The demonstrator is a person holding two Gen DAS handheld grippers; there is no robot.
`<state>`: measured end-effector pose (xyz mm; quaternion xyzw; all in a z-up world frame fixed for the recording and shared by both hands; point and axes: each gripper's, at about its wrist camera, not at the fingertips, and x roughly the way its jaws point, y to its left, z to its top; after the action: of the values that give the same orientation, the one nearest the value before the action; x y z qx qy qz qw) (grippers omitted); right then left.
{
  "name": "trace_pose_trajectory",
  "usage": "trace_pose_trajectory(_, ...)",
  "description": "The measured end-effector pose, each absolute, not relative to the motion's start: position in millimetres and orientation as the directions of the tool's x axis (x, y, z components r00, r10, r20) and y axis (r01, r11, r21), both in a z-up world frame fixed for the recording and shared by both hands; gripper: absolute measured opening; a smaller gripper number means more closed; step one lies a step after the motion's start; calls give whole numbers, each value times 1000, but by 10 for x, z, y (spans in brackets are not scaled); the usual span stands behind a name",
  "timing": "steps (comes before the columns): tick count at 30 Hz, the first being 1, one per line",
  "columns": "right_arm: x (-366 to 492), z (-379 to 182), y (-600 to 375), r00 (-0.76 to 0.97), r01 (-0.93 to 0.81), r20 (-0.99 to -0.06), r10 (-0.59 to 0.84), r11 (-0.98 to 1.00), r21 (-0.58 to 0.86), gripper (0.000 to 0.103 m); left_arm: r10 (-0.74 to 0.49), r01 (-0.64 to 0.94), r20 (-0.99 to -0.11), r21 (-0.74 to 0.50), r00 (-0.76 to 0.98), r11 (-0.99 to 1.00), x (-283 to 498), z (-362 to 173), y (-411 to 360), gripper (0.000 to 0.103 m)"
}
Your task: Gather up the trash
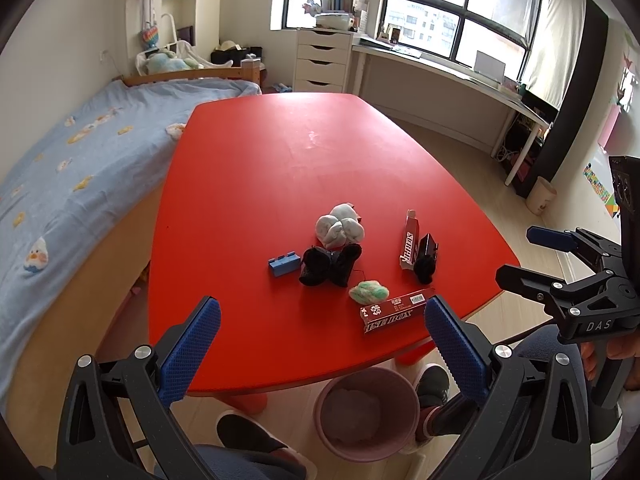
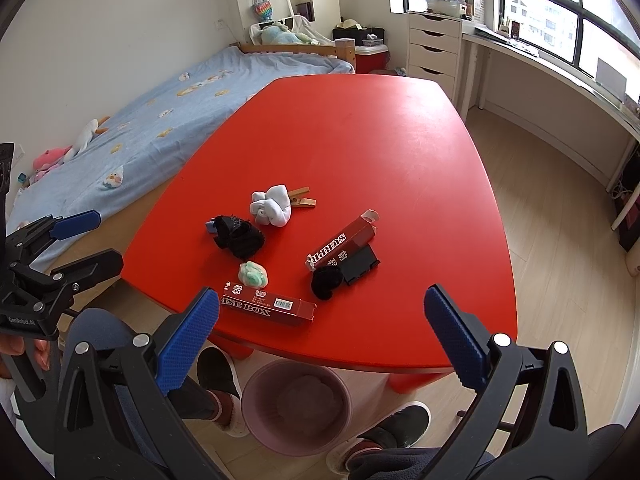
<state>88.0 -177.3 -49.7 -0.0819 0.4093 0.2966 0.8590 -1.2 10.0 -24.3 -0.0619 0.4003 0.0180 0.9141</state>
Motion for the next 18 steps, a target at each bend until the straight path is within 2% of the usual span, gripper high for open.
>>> trace_pose_trajectory(18,1258,-608,-1777,432,-580,-802,413,808,104,100,-32,-72,-777,-99,629,993,288,-364,182,98)
